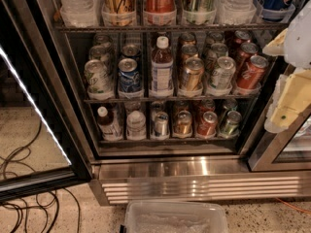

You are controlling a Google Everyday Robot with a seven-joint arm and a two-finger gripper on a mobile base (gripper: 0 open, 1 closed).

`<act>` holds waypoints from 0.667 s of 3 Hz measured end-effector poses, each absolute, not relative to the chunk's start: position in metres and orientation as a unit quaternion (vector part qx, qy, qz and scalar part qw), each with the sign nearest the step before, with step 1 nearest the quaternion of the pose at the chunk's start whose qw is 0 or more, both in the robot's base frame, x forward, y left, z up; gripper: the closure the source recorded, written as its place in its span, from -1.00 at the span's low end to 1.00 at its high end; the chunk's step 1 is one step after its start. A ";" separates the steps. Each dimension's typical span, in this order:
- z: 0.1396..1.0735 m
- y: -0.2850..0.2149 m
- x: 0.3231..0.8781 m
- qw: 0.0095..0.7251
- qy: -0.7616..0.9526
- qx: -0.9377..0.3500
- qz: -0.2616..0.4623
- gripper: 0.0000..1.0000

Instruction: Pick orange can from middle shelf of fridge

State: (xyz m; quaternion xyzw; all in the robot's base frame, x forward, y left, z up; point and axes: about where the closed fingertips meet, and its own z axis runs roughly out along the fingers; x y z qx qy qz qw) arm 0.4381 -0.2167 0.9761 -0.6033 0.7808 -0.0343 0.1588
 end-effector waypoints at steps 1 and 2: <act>0.976 -0.217 0.438 0.159 0.781 -0.603 -0.034 -1.00; 0.974 -0.211 0.441 0.162 0.786 -0.593 -0.057 -1.00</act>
Offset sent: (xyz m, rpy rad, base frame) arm 0.0060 0.0124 -0.0081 -0.0689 -0.0577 -0.0741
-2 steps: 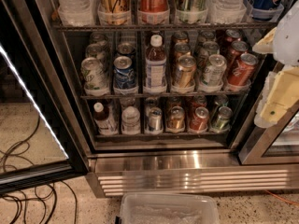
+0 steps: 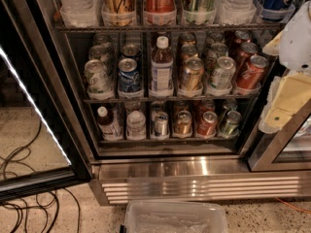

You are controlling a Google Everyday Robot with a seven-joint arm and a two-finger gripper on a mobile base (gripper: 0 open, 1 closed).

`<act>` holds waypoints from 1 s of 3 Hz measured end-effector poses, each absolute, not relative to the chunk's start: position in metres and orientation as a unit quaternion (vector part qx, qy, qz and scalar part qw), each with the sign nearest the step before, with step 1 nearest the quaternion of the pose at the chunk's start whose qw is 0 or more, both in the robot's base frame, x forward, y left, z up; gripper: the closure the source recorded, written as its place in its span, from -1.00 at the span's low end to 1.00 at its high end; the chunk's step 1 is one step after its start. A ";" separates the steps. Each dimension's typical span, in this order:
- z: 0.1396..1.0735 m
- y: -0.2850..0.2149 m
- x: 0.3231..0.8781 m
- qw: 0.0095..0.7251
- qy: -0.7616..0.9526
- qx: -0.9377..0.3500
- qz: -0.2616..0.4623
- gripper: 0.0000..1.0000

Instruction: Pick orange can from middle shelf of fridge

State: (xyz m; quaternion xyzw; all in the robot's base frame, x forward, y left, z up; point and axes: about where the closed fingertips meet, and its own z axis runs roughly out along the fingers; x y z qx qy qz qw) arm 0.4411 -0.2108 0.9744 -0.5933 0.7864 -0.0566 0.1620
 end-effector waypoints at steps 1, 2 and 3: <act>0.966 -0.201 0.439 0.173 0.800 -0.571 -0.060 -1.00; 0.962 -0.199 0.443 0.182 0.809 -0.555 -0.060 -1.00; 0.962 -0.199 0.443 0.182 0.809 -0.555 -0.060 -1.00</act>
Offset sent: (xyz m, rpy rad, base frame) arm -0.0022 0.0078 -0.0055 0.0059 -0.0168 -0.0367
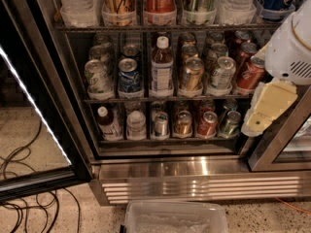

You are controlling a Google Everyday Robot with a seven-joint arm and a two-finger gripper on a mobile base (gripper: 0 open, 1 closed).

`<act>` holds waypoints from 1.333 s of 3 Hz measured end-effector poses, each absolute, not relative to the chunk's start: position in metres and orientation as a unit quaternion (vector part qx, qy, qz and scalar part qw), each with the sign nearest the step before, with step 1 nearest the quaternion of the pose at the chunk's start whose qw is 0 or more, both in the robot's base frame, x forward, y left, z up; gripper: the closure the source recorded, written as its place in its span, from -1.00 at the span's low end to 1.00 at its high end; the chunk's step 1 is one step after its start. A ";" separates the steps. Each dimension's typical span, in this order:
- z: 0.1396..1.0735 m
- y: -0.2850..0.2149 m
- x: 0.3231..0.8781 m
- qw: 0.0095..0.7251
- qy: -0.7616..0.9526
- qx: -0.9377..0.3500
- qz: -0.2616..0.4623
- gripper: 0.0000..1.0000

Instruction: Pick orange can from middle shelf of fridge

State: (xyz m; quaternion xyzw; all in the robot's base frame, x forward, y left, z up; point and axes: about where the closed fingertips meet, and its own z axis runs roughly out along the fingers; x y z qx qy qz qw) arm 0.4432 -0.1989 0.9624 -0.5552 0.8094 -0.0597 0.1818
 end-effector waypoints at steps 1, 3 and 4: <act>0.954 -0.186 0.447 0.208 0.811 -0.546 -0.024 -1.00; 0.881 -0.119 0.424 0.289 0.831 -0.458 0.126 -1.00; 0.875 -0.077 0.432 0.338 0.837 -0.391 0.178 -1.00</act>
Offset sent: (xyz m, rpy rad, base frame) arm 0.0314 0.1078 -0.0569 0.8718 -0.1767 -0.1362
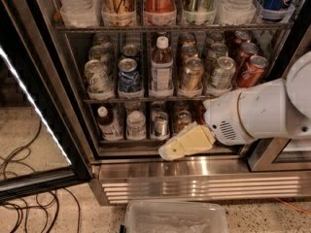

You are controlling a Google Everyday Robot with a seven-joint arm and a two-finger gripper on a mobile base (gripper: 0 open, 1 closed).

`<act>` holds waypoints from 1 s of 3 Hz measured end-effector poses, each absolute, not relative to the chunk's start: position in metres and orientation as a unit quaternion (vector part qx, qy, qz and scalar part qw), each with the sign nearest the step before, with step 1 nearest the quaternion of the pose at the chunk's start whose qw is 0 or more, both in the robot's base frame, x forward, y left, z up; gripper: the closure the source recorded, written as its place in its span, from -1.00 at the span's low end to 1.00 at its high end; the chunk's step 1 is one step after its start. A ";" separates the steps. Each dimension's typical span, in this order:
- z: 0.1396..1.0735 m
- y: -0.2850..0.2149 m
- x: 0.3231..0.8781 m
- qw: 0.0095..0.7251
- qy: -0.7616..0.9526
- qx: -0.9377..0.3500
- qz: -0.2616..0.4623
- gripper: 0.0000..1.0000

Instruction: Pick orange can from middle shelf of fridge

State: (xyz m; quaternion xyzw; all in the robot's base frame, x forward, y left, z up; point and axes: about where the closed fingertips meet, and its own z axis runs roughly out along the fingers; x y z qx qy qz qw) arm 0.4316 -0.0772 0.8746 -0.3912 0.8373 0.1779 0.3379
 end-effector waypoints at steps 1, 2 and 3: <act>0.886 -0.074 0.448 0.372 0.833 -0.373 0.172 -1.00; 0.874 -0.067 0.448 0.371 0.835 -0.365 0.175 -1.00; 0.833 -0.042 0.438 0.362 0.852 -0.326 0.191 -1.00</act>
Offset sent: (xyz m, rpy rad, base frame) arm 0.0164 0.0171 -0.0207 0.0561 -0.0340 -0.0782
